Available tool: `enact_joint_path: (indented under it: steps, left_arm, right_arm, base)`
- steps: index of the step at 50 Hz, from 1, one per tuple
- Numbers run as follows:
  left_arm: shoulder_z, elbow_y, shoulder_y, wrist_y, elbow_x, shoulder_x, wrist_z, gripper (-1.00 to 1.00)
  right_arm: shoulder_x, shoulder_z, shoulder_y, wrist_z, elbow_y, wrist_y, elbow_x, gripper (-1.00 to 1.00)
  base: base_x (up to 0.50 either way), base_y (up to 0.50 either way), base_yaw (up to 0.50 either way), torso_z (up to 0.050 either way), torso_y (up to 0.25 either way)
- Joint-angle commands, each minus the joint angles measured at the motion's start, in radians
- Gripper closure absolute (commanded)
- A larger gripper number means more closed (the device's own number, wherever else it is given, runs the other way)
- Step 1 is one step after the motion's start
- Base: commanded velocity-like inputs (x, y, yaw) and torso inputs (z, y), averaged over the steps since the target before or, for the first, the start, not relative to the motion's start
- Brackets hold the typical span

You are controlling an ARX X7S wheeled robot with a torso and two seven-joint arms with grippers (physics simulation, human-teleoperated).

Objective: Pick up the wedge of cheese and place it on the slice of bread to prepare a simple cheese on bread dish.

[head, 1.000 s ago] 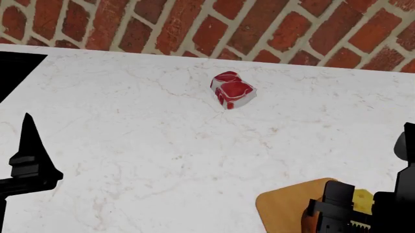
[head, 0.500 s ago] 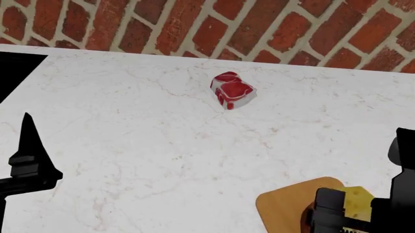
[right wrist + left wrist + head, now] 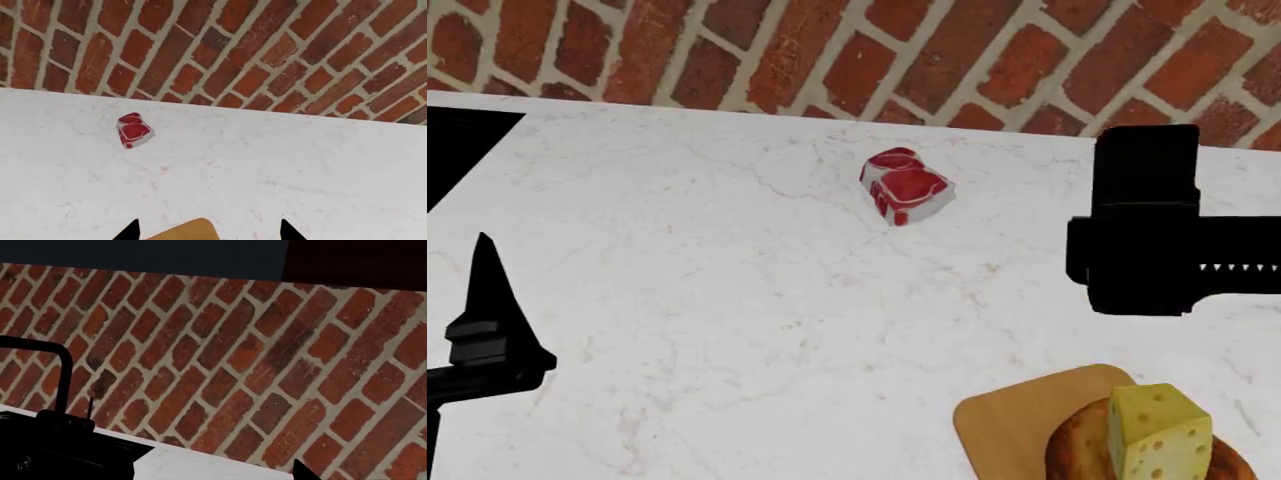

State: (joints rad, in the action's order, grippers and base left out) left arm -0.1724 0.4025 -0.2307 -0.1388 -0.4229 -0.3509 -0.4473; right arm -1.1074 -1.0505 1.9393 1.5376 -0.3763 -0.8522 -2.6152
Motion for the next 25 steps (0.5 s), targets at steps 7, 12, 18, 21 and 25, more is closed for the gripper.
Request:
enact_joint_path:
  steps: [7, 12, 18, 21, 25]
  left_arm:
    - [-0.003, 0.000, 0.002, 0.010, -0.008, -0.005, 0.006, -1.00]
    - [-0.005, 0.000, 0.001, 0.011, -0.009, -0.006, 0.006, -1.00]
    - [-0.007, -0.003, 0.001, 0.012, -0.010, -0.008, 0.008, -1.00]
    - [-0.007, -0.003, 0.001, 0.012, -0.010, -0.008, 0.006, -1.00]
    - [-0.008, -0.002, 0.000, 0.010, -0.008, -0.010, 0.003, -1.00]
  right_arm:
    - [-0.180, -0.316, 0.417, 0.033, -0.398, 0.203, 0.029, -1.00]
    - [-0.228, -0.388, 0.417, 0.033, -0.516, 0.296, 0.100, -1.00]
    - [-0.214, -0.562, 0.416, 0.033, -0.613, 0.445, 0.237, -1.00]
    - [-0.205, -0.619, 0.416, 0.033, -0.626, 0.470, 0.280, -1.00]
    - [-0.198, -0.622, 0.410, 0.032, -0.621, 0.488, 0.279, -1.00]
  base:
    - [0.00, 0.00, 0.00, 0.000, 0.000]
    - [0.00, 0.00, 0.00, 0.000, 0.000]
    - [0.00, 0.00, 0.00, 0.000, 0.000]
    - [0.00, 0.00, 0.00, 0.000, 0.000]
    - [0.00, 0.00, 0.00, 0.000, 0.000]
